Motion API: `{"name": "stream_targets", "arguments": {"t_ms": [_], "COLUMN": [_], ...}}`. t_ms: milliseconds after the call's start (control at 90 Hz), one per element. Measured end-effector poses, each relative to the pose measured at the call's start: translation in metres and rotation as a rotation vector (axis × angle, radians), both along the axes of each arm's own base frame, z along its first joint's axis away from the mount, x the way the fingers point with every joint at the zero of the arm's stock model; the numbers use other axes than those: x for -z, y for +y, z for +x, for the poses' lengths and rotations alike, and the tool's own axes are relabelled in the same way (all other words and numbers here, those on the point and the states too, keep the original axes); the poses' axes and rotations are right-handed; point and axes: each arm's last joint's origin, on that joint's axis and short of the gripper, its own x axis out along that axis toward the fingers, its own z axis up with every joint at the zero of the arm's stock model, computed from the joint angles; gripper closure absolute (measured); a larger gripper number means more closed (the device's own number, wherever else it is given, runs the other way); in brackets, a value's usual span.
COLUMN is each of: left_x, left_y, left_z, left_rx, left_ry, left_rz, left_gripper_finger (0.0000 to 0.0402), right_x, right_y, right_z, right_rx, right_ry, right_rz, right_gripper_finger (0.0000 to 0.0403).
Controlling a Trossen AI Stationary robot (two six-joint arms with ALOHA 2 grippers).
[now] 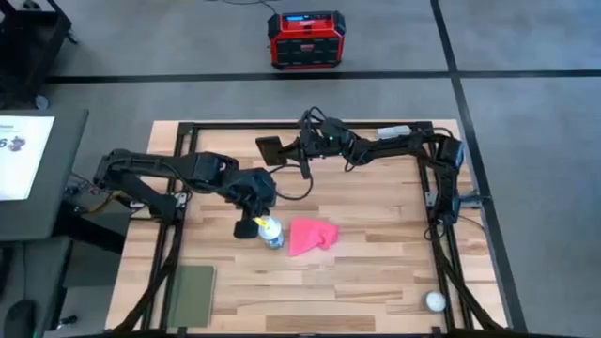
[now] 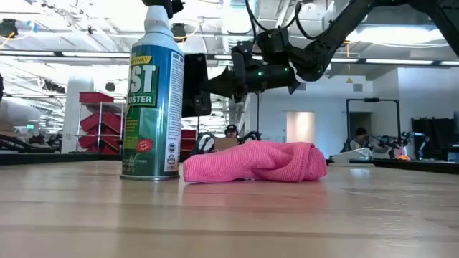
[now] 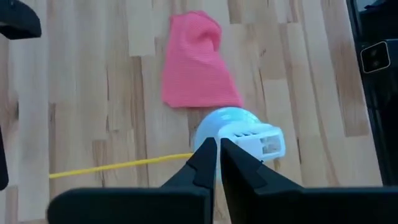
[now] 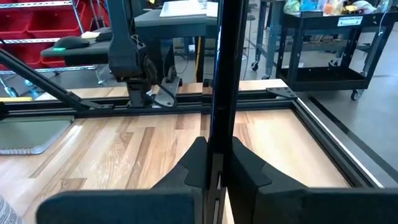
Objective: Apply microfiber cloth
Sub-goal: Spray the back of the cellphone with the white spray bottle
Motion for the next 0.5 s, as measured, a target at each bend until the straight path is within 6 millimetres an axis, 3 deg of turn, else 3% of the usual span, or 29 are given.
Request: {"name": "stream_targets", "arguments": {"t_ms": [500], "left_x": [0.0028], "left_y": [0.0001], "left_z": [0.0005], "left_rx": [-0.007], "left_ry": [0.004], "left_rz": [-0.003], "left_gripper_finger": [0.0402], "right_x": [-0.0007], "right_y": [0.0005], "right_z": [0.0003], "right_rx": [-0.001], "right_ry": [-0.007], "right_rz": [-0.003], "right_gripper_finger": [0.0385]}}
